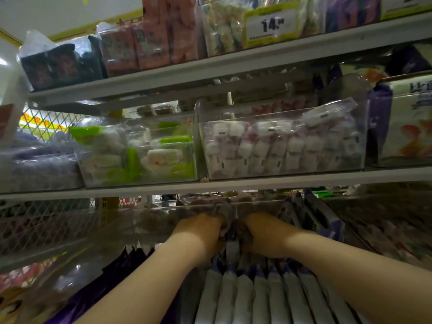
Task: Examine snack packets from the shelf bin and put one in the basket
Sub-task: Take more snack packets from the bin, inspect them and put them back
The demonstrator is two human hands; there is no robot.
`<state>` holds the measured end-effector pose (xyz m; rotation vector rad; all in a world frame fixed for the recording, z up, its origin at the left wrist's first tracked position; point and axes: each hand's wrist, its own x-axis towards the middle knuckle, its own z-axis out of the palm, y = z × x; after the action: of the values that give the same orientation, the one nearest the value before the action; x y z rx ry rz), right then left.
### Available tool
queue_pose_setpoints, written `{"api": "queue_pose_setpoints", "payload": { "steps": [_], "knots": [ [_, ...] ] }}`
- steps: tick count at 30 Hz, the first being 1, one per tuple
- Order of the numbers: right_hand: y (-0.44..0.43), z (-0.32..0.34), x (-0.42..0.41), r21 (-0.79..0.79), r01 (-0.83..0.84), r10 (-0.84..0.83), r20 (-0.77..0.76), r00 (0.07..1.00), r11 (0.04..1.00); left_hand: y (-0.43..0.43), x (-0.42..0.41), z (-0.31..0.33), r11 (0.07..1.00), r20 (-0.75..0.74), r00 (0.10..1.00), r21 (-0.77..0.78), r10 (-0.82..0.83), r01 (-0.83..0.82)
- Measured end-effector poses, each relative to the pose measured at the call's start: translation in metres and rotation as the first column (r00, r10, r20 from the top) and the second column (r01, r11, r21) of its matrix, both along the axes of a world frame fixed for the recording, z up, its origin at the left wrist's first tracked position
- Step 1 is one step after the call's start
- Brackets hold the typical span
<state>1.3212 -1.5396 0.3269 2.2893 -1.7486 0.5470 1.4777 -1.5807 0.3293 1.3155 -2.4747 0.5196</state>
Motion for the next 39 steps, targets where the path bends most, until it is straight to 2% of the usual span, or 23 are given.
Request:
{"api": "queue_pose_setpoints", "payload": {
  "steps": [3,6,10,12,14,18,20,23,28,32,35,37,39],
  "knots": [
    [0.002,-0.001,-0.005,-0.050,0.010,-0.010,0.005,1.000,0.999,-0.001,0.004,-0.004,1.000,0.011,1.000,0.000,-0.007,0.007],
    [0.001,-0.006,-0.004,0.029,-0.025,0.026,-0.031,0.999,0.999,-0.003,0.004,-0.007,0.994,0.012,0.997,-0.072,-0.079,0.080],
    [-0.001,-0.011,-0.003,0.094,-0.111,0.115,-0.037,0.993,0.989,-0.008,0.001,-0.007,0.967,0.140,0.978,-0.184,-0.153,0.177],
    [-0.001,-0.010,-0.004,0.111,-0.130,0.136,-0.050,0.989,0.985,-0.011,0.000,-0.008,0.976,0.126,0.980,-0.135,-0.156,0.173],
    [-0.001,-0.007,-0.002,0.156,-0.130,0.145,-0.086,0.986,0.979,-0.013,0.001,-0.009,0.982,0.045,0.983,-0.054,-0.180,0.182],
    [-0.004,-0.002,0.003,0.257,-0.087,0.151,-0.238,0.960,0.962,-0.018,0.003,-0.010,0.973,-0.024,0.973,-0.017,-0.229,0.228],
    [-0.005,-0.004,0.003,0.250,-0.071,0.144,-0.283,0.948,0.965,-0.018,0.003,-0.010,0.971,-0.036,0.971,-0.009,-0.237,0.237],
    [-0.006,-0.009,0.001,0.164,-0.100,0.142,-0.271,0.952,0.981,-0.016,0.004,-0.009,0.971,-0.049,0.969,-0.004,-0.241,0.241],
    [-0.005,-0.003,-0.003,-0.060,-0.073,0.063,-0.154,0.986,0.996,-0.015,0.004,-0.011,0.973,-0.087,0.970,-0.008,-0.229,0.229],
    [0.002,0.008,-0.010,-0.249,-0.031,0.022,-0.039,0.999,0.968,-0.017,0.004,-0.011,0.975,-0.055,0.974,0.000,-0.220,0.221],
    [0.018,0.009,-0.012,-0.244,0.009,0.039,0.192,0.981,0.970,-0.015,0.004,-0.011,0.978,-0.033,0.977,-0.014,-0.211,0.210],
    [0.034,0.003,-0.009,-0.248,0.007,0.089,0.372,0.924,0.969,-0.011,0.003,-0.009,0.975,-0.016,0.976,-0.051,-0.218,0.217],
    [0.051,-0.003,-0.009,-0.302,0.004,0.136,0.442,0.887,0.953,-0.003,0.004,-0.007,0.963,0.009,0.971,-0.126,-0.239,0.238]
  ]
}}
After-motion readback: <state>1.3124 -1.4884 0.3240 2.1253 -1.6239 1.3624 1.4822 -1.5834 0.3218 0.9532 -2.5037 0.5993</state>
